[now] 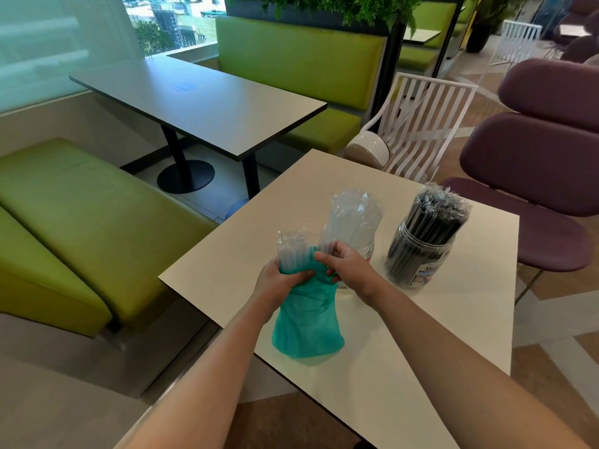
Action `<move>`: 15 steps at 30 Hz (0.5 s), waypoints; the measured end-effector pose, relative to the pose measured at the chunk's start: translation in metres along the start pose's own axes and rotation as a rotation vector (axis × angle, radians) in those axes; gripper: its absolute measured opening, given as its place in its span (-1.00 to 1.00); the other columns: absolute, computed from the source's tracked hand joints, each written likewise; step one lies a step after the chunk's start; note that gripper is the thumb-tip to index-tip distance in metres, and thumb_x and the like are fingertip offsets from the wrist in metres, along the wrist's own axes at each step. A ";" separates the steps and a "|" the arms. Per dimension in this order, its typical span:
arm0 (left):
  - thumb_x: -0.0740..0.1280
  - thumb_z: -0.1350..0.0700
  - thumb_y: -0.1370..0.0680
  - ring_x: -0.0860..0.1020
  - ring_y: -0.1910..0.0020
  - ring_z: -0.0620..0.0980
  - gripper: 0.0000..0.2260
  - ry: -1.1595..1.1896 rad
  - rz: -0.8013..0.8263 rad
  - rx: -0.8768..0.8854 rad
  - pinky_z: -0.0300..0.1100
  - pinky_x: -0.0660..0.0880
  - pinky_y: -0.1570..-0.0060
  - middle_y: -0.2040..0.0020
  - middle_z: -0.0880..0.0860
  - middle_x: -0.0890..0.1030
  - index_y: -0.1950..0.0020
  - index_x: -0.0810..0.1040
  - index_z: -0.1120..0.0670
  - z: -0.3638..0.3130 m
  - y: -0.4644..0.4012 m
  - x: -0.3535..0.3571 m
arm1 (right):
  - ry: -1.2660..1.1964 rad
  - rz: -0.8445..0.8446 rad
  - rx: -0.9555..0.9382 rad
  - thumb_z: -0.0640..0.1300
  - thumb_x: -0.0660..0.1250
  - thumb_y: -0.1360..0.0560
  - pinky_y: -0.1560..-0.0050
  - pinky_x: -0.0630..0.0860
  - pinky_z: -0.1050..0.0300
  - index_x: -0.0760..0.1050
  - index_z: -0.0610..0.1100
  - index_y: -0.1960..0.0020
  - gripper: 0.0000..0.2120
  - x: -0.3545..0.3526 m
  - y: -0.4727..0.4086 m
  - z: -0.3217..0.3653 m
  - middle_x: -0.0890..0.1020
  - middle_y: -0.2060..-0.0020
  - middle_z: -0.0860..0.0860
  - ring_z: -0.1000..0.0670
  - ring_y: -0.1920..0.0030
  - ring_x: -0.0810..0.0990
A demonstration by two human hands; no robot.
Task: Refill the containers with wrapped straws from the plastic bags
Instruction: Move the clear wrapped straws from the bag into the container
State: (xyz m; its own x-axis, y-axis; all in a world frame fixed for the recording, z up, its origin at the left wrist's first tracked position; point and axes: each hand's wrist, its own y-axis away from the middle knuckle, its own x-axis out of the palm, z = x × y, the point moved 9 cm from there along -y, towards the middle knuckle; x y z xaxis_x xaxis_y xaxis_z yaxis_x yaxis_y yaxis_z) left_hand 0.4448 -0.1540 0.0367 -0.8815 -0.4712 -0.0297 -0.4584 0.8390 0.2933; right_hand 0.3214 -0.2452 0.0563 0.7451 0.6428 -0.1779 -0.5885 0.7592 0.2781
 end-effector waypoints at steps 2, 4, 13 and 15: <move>0.55 0.13 -0.41 0.67 0.04 0.02 -0.64 -0.001 -0.013 0.003 -0.21 0.61 0.09 0.00 0.08 0.68 -0.16 0.58 0.12 -0.001 0.000 0.000 | -0.006 -0.022 -0.009 -0.07 0.34 -0.56 0.29 0.44 0.29 0.48 -0.13 -0.09 -0.82 -0.003 0.000 0.001 0.56 0.13 0.01 0.09 0.24 0.48; 0.55 0.11 -0.41 0.67 0.04 0.03 -0.62 -0.005 -0.028 0.005 -0.17 0.62 0.06 0.00 0.09 0.68 -0.18 0.58 0.13 0.000 -0.001 0.000 | -0.050 -0.022 -0.019 -0.09 0.37 -0.54 0.33 0.44 0.36 0.51 -0.15 -0.14 -0.78 -0.003 0.000 0.002 0.60 0.09 0.00 0.12 0.23 0.51; 0.57 0.13 -0.39 0.64 0.04 -0.04 -0.62 -0.082 -0.057 0.075 -0.20 0.60 0.06 0.01 0.02 0.66 -0.15 0.55 0.06 -0.010 0.002 0.003 | 0.034 -0.038 -0.025 -0.02 0.31 -0.58 0.23 0.43 0.27 0.51 -0.12 -0.13 -0.79 -0.005 0.006 0.003 0.56 0.15 0.02 0.08 0.16 0.52; 0.55 0.15 -0.40 0.64 0.05 -0.05 -0.65 -0.091 -0.074 0.084 -0.21 0.60 0.07 0.03 0.01 0.66 -0.13 0.55 0.04 -0.011 0.001 0.002 | 0.086 -0.045 -0.042 -0.01 0.27 -0.60 0.22 0.39 0.26 0.47 -0.14 -0.06 -0.81 -0.006 0.006 0.008 0.51 0.19 0.03 0.09 0.18 0.47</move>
State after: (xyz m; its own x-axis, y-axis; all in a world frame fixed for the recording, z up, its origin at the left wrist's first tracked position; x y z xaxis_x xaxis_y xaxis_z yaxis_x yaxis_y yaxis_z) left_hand 0.4435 -0.1572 0.0476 -0.8500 -0.5090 -0.1356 -0.5267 0.8247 0.2059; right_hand 0.3159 -0.2455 0.0663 0.7423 0.6131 -0.2704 -0.5690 0.7899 0.2287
